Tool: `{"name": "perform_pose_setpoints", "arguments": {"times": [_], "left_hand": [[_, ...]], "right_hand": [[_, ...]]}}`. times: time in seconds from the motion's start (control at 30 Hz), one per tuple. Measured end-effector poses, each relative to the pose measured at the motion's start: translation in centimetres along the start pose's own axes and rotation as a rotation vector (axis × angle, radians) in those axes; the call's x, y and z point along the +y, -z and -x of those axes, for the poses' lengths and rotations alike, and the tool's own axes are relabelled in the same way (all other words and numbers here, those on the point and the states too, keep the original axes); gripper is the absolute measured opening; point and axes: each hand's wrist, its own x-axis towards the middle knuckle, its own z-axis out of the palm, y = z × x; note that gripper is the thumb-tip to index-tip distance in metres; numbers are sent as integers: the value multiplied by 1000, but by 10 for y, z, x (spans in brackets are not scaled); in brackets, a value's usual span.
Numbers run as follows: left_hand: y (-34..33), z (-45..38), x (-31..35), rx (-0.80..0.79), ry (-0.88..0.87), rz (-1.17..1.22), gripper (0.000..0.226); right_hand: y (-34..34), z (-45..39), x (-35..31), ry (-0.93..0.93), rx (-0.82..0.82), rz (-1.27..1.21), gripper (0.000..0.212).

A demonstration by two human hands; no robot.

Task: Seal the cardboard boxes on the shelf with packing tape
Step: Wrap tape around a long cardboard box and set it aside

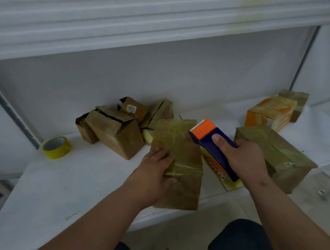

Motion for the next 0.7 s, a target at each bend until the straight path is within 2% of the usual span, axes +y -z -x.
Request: {"name": "perform_pose_setpoints", "arguments": {"times": [0.13,0.2,0.3,0.4,0.5,0.63,0.7], "left_hand": [[-6,-29,-3,53,-23,119,66],[-9,-46,-4,70,-61,165,53],[-13,-78,-5,48,-59,152,40],[-16,-116,-5,155,-29,12,41],[-12,-158,3,150,184,-107,38],[-22,-225,5,33,198,-33,51],[-22,-240,-4,44,263,76,63]], "right_hand": [[4,-21,1,-10,50,0,66],[4,-34,2,-4,69,-4,69],[5,-54,0,-7,106,-30,66],[4,-75,-4,-18,156,-96,62],[-3,-95,-5,-48,217,-213,66],[-13,-119,-8,-24,345,-262,72],[-15,-128,-8,-8,376,-277,69]]}}
